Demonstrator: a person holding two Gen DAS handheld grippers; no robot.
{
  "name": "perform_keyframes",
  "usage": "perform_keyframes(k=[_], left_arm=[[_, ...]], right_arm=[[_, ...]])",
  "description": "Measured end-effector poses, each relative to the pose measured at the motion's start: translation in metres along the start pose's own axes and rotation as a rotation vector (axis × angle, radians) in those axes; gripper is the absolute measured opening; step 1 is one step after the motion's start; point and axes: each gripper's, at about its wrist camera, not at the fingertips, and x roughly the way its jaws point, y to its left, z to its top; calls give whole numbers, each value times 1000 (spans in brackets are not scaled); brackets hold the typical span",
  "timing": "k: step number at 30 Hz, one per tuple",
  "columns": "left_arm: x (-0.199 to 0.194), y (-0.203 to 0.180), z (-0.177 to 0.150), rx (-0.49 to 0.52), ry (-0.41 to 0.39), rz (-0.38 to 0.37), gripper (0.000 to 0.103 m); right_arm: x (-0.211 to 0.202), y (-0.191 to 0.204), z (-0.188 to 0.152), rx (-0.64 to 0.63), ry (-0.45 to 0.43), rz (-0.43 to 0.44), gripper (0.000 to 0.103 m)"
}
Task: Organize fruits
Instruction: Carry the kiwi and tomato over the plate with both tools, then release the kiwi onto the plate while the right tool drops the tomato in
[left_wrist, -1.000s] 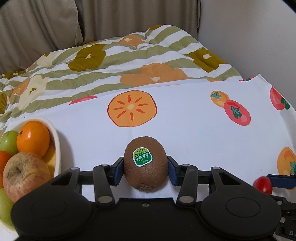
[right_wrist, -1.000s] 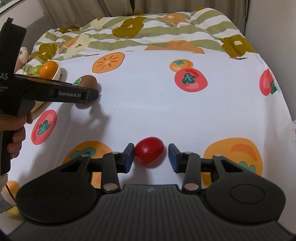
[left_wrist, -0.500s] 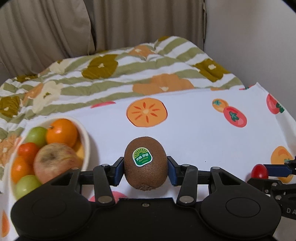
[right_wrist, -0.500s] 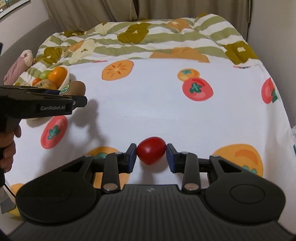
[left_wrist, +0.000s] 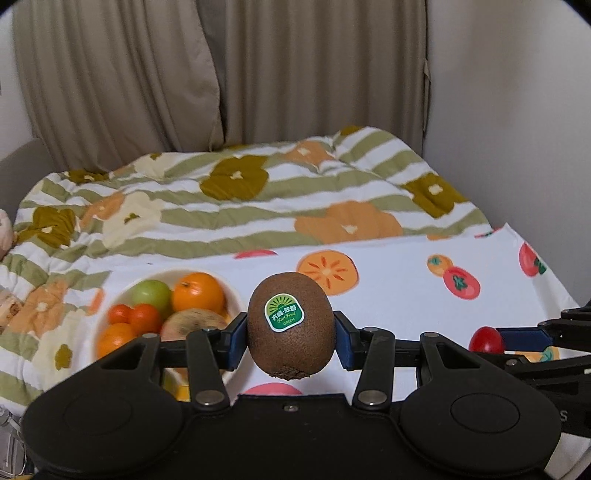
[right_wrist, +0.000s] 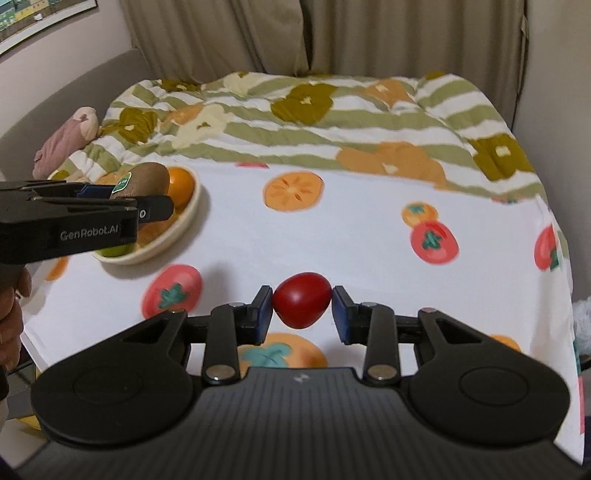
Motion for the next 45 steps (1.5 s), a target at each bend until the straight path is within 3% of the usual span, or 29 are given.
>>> perform_keyframes(k=[11, 25, 34, 45], left_arm=[[-30, 59, 7, -74, -32, 41, 51], [14, 140, 1, -89, 23, 67, 51], [50, 151, -14, -58, 55, 24, 51], [68, 154, -22, -19, 62, 6, 54]], right_arm=[[3, 52, 43, -58, -40, 41, 50], [79, 112, 88, -43, -10, 88, 50], [120, 133, 92, -20, 22, 73, 50], [133, 137, 92, -13, 34, 56, 50]])
